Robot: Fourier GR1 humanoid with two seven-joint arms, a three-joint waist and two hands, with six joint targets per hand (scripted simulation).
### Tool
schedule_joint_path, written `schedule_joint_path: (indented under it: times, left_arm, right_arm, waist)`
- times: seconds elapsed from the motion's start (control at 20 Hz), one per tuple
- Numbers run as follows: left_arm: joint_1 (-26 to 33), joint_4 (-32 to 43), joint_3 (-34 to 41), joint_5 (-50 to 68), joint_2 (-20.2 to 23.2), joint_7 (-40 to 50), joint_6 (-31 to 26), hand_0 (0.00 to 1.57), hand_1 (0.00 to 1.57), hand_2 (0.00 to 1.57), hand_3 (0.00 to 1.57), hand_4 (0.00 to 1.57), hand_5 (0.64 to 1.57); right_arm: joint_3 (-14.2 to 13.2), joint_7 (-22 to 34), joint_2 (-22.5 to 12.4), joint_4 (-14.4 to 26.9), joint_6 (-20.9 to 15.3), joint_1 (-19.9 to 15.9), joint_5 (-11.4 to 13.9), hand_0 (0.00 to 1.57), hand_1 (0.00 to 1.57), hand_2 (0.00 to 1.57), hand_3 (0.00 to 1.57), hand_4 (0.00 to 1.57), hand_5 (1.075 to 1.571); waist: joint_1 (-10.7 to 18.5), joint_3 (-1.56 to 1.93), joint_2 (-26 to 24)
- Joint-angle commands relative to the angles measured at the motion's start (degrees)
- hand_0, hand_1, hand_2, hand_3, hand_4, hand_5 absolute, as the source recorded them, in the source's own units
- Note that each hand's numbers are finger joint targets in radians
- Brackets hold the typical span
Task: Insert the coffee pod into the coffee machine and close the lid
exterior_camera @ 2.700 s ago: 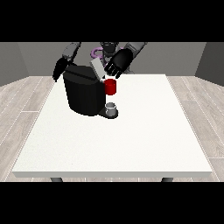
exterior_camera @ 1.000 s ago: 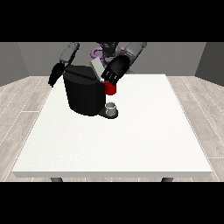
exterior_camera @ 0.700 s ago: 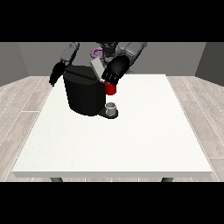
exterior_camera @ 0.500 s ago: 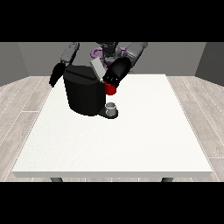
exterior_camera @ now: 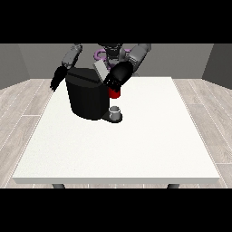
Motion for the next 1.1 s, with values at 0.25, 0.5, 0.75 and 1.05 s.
schedule_joint_path:
  times: [0.25,0.5,0.75,1.05]
  left_arm:
    - [1.20,-0.26,-0.30,-1.32,0.32,-2.89,3.20,1.25,1.25,1.22,0.94,0.00,1.571]
    - [-1.05,0.07,-1.08,-2.98,2.79,-4.76,2.54,1.00,1.00,1.02,0.72,0.00,1.571]
    - [-2.35,-0.86,-1.56,-4.95,5.08,-4.98,4.08,0.00,0.00,0.69,0.55,0.00,1.571]
    - [0.95,-0.08,-1.31,-5.27,4.06,-6.50,6.38,0.00,0.00,0.56,0.46,0.00,1.571]
  right_arm:
    - [-0.19,-1.55,-0.55,0.76,-0.05,1.74,0.43,0.00,0.00,0.00,0.00,0.14,1.571]
    - [-0.30,0.17,-1.25,-0.18,0.70,-0.86,0.22,0.00,0.00,0.00,0.00,0.07,1.571]
    - [0.12,-3.14,0.35,0.90,-1.41,0.41,1.17,0.00,0.00,0.00,0.00,0.19,1.571]
    - [-0.78,0.40,-2.71,-0.13,1.62,0.23,0.24,0.00,0.00,0.00,0.00,0.21,1.571]
  waist:
    - [0.43,0.03,0.66]
    - [-0.54,0.04,1.87]
    - [0.11,0.06,3.40]
    - [0.39,0.01,1.74]
